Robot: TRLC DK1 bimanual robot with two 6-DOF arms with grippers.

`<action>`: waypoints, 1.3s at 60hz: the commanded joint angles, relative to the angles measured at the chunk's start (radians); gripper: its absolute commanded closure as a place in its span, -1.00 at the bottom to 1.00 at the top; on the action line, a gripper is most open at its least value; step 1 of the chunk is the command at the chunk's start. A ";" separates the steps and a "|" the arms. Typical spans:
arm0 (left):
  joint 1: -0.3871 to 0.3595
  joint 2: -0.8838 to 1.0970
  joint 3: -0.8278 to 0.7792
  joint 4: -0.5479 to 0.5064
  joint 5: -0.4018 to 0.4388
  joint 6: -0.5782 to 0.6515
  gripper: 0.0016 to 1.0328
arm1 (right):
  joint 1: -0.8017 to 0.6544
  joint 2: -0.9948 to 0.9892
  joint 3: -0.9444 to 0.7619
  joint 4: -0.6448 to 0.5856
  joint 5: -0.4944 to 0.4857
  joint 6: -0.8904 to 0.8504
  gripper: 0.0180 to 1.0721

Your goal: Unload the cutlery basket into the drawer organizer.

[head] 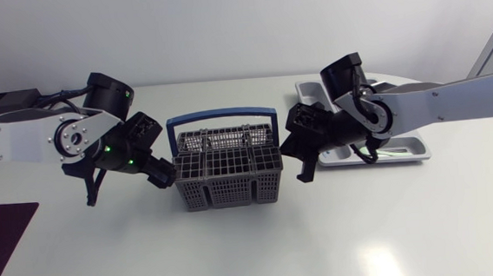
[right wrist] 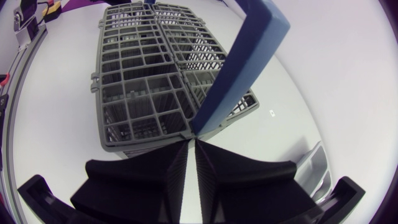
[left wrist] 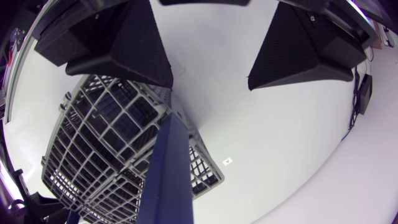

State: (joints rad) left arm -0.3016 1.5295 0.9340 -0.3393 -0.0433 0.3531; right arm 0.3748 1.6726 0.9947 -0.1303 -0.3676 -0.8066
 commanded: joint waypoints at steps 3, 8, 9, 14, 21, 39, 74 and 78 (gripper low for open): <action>0.004 0.044 0.069 0.016 0.023 0.020 -0.89 | 0.042 0.035 0.044 0.014 -0.027 0.029 0.71; 0.013 0.058 0.085 0.016 0.023 0.023 -0.90 | 0.053 0.032 0.042 0.012 -0.017 0.029 0.71; 0.015 0.060 0.086 0.016 0.023 0.024 -0.89 | 0.055 0.032 0.041 0.011 -0.017 0.029 0.71; 0.022 0.070 0.091 0.016 0.026 0.030 -0.90 | 0.061 0.029 0.039 0.011 -0.008 0.029 0.71; 0.029 0.072 0.085 0.016 0.026 0.035 -0.90 | 0.061 0.033 0.042 0.012 0.001 0.029 0.71; 0.094 0.054 0.046 0.017 0.040 0.061 -0.91 | 0.050 0.003 -0.053 0.095 0.095 0.029 -0.93; 0.263 -0.312 -0.116 0.056 0.178 0.049 -0.91 | -0.145 -0.367 -0.263 0.190 0.276 0.090 -0.93; 0.272 -0.368 -0.130 0.051 0.186 0.017 -0.91 | -0.182 -0.415 -0.280 0.181 0.274 0.121 -0.93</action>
State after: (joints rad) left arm -0.0452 1.2308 0.8452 -0.2935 0.1272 0.3962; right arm 0.2306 1.3136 0.7582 0.0502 -0.1020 -0.7399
